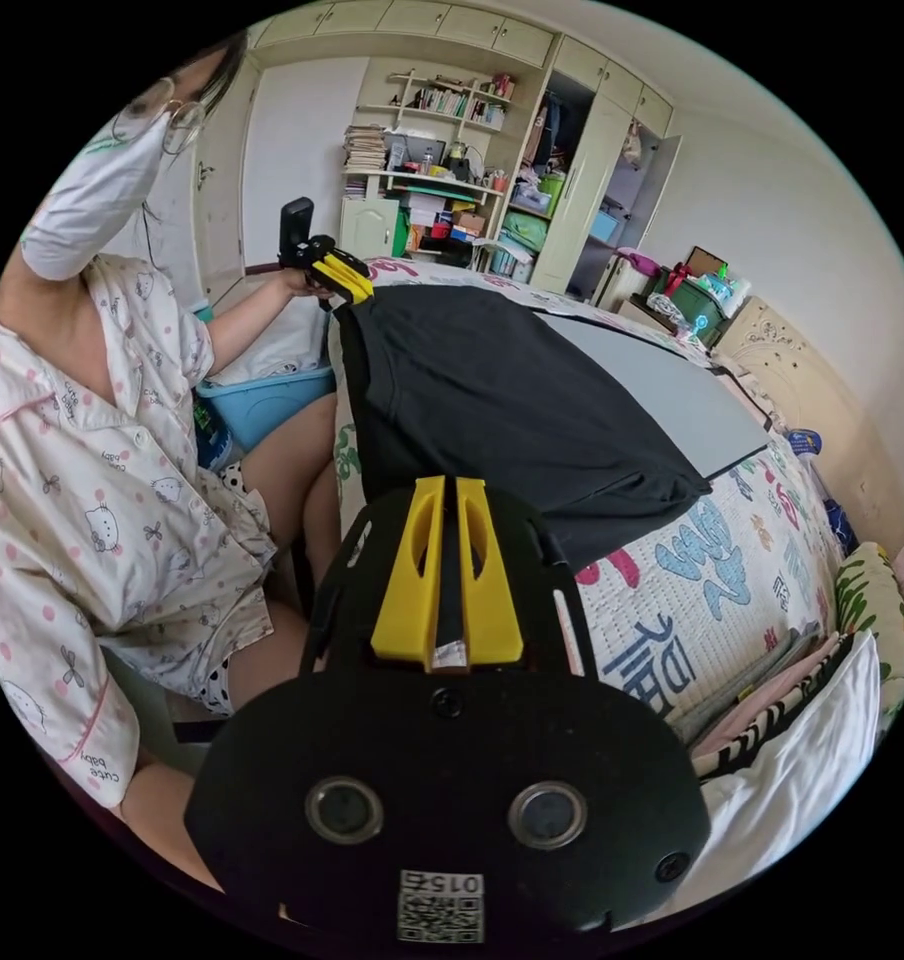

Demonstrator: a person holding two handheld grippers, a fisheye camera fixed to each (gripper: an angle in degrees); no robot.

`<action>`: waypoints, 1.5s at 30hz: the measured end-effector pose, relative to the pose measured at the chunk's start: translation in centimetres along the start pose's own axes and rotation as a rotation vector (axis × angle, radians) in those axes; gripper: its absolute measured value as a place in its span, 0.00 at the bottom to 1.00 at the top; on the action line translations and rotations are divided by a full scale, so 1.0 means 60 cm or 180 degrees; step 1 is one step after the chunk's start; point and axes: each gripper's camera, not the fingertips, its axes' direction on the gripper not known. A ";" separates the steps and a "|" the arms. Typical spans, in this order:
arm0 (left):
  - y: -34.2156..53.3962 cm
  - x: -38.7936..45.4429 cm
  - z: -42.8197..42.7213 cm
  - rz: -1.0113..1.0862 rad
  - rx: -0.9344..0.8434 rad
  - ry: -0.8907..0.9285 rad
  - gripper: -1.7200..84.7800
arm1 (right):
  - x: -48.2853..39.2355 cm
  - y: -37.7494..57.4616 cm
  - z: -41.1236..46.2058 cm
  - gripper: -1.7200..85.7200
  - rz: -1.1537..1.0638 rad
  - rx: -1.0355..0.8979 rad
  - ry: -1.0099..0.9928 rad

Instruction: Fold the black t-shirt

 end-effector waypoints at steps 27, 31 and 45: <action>-0.763 -0.364 0.229 -0.0500 -0.0375 0.0017 0.11 | 0.326 -0.654 0.096 0.12 0.0716 0.0090 0.0325; -0.793 -0.346 0.284 -0.0396 -0.0916 0.0272 0.12 | 0.346 -0.657 0.160 0.13 0.0784 -0.0370 0.0115; -0.956 -0.434 0.316 -0.0744 -0.1377 0.0693 0.03 | 0.446 -0.777 0.141 0.03 0.1029 -0.0659 0.0297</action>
